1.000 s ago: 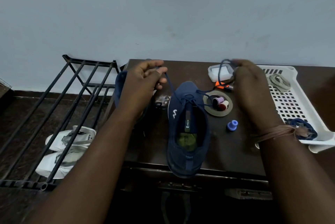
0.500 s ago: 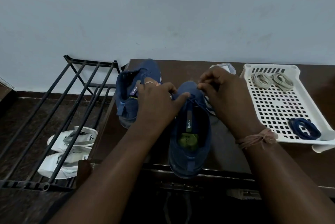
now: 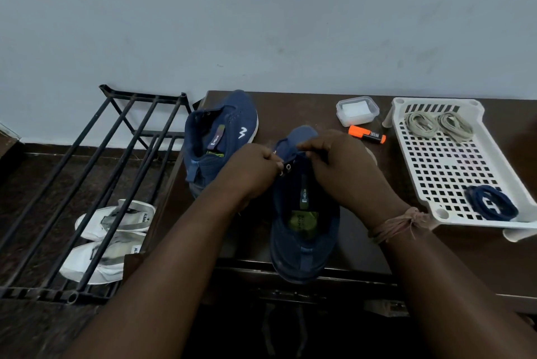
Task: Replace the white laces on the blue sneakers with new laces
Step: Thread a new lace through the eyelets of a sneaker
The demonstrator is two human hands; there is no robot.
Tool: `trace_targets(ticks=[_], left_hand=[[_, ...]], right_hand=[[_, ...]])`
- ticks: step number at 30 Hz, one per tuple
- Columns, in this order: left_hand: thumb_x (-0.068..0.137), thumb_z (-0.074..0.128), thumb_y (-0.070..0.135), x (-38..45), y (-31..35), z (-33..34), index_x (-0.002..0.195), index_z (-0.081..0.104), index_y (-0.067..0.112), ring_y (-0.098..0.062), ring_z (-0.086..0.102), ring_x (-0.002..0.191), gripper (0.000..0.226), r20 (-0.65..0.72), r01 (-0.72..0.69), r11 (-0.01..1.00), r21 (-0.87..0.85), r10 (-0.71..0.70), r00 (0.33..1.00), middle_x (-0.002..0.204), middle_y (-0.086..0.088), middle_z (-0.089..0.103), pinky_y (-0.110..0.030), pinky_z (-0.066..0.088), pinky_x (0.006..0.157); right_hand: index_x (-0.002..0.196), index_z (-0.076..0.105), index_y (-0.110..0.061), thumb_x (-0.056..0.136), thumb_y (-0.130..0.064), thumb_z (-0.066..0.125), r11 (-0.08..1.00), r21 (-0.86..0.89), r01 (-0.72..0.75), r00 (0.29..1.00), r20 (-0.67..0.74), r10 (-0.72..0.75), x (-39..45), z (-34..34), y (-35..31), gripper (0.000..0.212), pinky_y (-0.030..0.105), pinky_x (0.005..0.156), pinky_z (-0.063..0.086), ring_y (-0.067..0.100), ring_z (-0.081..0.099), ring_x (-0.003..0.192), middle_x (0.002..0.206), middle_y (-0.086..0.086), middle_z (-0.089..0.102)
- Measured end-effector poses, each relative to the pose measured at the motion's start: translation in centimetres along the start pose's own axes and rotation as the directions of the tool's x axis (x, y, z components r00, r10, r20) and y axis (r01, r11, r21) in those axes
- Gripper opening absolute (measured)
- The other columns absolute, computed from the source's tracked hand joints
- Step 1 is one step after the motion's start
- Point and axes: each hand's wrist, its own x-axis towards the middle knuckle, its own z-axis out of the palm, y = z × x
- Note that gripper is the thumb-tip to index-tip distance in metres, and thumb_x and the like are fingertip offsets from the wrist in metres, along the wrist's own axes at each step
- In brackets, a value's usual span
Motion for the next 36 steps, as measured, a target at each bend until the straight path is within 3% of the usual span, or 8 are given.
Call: trace_targets(ticks=[4, 11, 14, 18, 26, 30, 34, 36], left_hand=[[0.098, 0.059, 0.007, 0.3, -0.3, -0.1, 0.097, 0.074, -0.001, -0.005, 0.056, 0.055, 0.017, 0.084, 0.134, 0.967, -0.217, -0.119, 0.989, 0.071, 0.000, 0.063, -0.016, 0.042, 0.049], [0.099, 0.056, 0.004, 0.5, -0.4, -0.2, 0.101, 0.068, 0.008, -0.005, 0.057, 0.052, 0.013, 0.145, 0.182, 0.932, -0.313, -0.143, 0.979, 0.073, -0.001, 0.060, -0.012, 0.044, 0.040], [0.100, 0.057, 0.005, 0.7, -0.5, -0.2, 0.092, 0.071, 0.009, -0.004, 0.058, 0.049, 0.016, 0.149, 0.206, 0.907, -0.368, -0.161, 0.976, 0.070, -0.002, 0.063, -0.013, 0.046, 0.042], [0.098, 0.059, 0.007, 0.9, -0.8, -0.1, 0.102, 0.071, 0.006, -0.010, 0.060, 0.064, 0.012, 0.150, 0.217, 0.900, -0.379, -0.171, 0.974, 0.078, -0.004, 0.066, -0.019, 0.052, 0.049], [0.096, 0.062, 0.011, 1.6, -1.7, 0.0, 0.104, 0.072, 0.003, -0.025, 0.070, 0.089, 0.016, 0.221, 0.254, 0.837, -0.485, -0.164, 0.961, 0.101, -0.021, 0.074, -0.042, 0.059, 0.085], [0.097, 0.062, 0.012, 1.5, -1.4, 0.0, 0.110, 0.069, 0.004, -0.019, 0.070, 0.085, 0.016, 0.289, 0.303, 0.775, -0.554, -0.162, 0.943, 0.096, -0.011, 0.073, -0.033, 0.061, 0.075], [0.096, 0.061, 0.010, 1.6, -1.4, 0.1, 0.108, 0.069, 0.003, -0.016, 0.068, 0.075, 0.015, 0.264, 0.278, 0.792, -0.543, -0.153, 0.952, 0.092, -0.011, 0.071, -0.027, 0.057, 0.060], [0.095, 0.063, 0.009, 1.8, -1.5, 0.2, 0.111, 0.069, -0.001, -0.018, 0.068, 0.076, 0.020, 0.239, 0.257, 0.799, -0.544, -0.146, 0.960, 0.093, -0.013, 0.071, -0.029, 0.058, 0.063]], right_hand=[[0.100, 0.078, -0.020, 0.089, -0.011, 0.065, 0.998, 0.028, -0.055, 0.998, -0.026, 0.055, -0.3, 0.8, -0.1, 0.019, 0.017, 0.075, 0.042, 0.013, 0.067, 0.088, 0.097, -0.002, 0.076], [0.079, 0.073, -0.018, 0.087, -0.016, 0.060, 0.999, -0.039, 0.002, 1.000, -0.019, -0.003, -0.3, 2.5, -0.1, 0.016, 0.043, 0.074, 0.053, 0.026, 0.064, 0.075, 0.075, 0.002, 0.071], [0.083, 0.075, -0.018, 0.087, -0.013, 0.063, 1.000, 0.002, -0.022, 0.999, -0.029, 0.022, -0.2, 2.2, -0.1, 0.014, 0.036, 0.076, 0.054, 0.019, 0.066, 0.076, 0.079, 0.000, 0.073], [0.088, 0.074, -0.020, 0.086, -0.009, 0.068, 0.993, 0.094, -0.064, 0.996, -0.058, 0.070, -0.2, 1.7, -0.1, 0.013, 0.011, 0.065, 0.043, 0.006, 0.064, 0.074, 0.082, -0.006, 0.073], [0.079, 0.069, -0.022, 0.083, -0.014, 0.070, 0.996, 0.058, -0.062, 0.993, -0.099, 0.068, -0.1, 2.6, -0.1, 0.010, 0.035, 0.073, 0.054, 0.010, 0.063, 0.075, 0.077, -0.006, 0.070], [0.082, 0.070, -0.022, 0.084, -0.015, 0.071, 0.993, 0.078, -0.088, 0.989, -0.112, 0.096, 0.1, 2.3, 0.4, 0.007, 0.038, 0.077, 0.054, 0.013, 0.064, 0.076, 0.079, -0.006, 0.070], [0.080, 0.071, -0.022, 0.083, -0.012, 0.071, 0.996, 0.072, -0.052, 0.996, -0.073, 0.057, -0.1, 1.8, 0.1, 0.011, 0.013, 0.064, 0.045, 0.002, 0.062, 0.071, 0.077, -0.009, 0.070], [0.079, 0.071, -0.023, 0.081, -0.012, 0.072, 0.997, 0.071, -0.042, 0.998, -0.049, 0.046, -0.1, 1.7, 0.1, 0.011, 0.013, 0.063, 0.044, 0.002, 0.062, 0.071, 0.076, -0.009, 0.070]])
